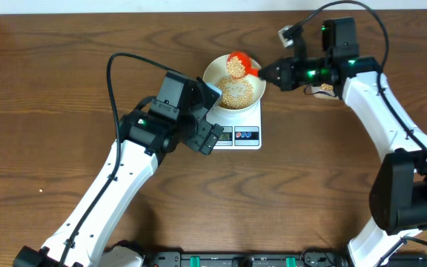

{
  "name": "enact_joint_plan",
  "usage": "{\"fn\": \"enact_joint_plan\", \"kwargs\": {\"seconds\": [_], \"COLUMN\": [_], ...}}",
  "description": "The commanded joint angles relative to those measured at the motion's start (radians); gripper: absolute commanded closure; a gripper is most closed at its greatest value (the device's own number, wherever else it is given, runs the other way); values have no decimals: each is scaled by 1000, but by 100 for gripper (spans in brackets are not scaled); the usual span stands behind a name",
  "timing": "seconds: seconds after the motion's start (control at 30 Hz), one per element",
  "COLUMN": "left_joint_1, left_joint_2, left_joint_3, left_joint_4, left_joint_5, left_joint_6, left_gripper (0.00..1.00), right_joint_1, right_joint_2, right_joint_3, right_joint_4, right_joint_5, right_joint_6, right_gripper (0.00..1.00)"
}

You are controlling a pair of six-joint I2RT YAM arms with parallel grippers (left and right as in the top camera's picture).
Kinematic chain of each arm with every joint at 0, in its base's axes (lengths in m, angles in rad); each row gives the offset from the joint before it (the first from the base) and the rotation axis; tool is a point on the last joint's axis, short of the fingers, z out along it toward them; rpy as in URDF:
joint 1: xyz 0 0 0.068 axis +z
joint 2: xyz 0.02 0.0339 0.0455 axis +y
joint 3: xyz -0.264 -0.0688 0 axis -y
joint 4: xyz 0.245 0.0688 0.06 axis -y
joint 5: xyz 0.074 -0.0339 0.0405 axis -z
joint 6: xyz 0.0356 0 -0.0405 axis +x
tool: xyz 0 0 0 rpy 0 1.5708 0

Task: Scoop item into bowl and weigh 50g on scale
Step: 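Carry the filled scoop with the right gripper over the white bowl, then tip the red scoop gradually to pour chickpeas into the bowl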

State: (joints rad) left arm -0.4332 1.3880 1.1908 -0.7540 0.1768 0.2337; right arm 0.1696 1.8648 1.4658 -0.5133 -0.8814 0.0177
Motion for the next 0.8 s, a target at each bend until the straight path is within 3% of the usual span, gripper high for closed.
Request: {"fn": "enact_joint_plan", "kwargs": {"seconds": [0.0,0.77], "left_joint_1": [1,1], "left_joint_2": [6,6], "left_joint_3": [2,2], "left_joint_4": [0,0], "left_joint_5": [-10,-10], "left_joint_6": [2,2], "left_gripper": [7,7], "right_joint_1": [25,44], "right_joint_2": [-31,-31], "right_joint_3": [24,24], "right_joint_4": [-19,-26], "right_joint_5": [75,166], "right_joint_6": [-105,-272], "right_gripper": [99,99]}}
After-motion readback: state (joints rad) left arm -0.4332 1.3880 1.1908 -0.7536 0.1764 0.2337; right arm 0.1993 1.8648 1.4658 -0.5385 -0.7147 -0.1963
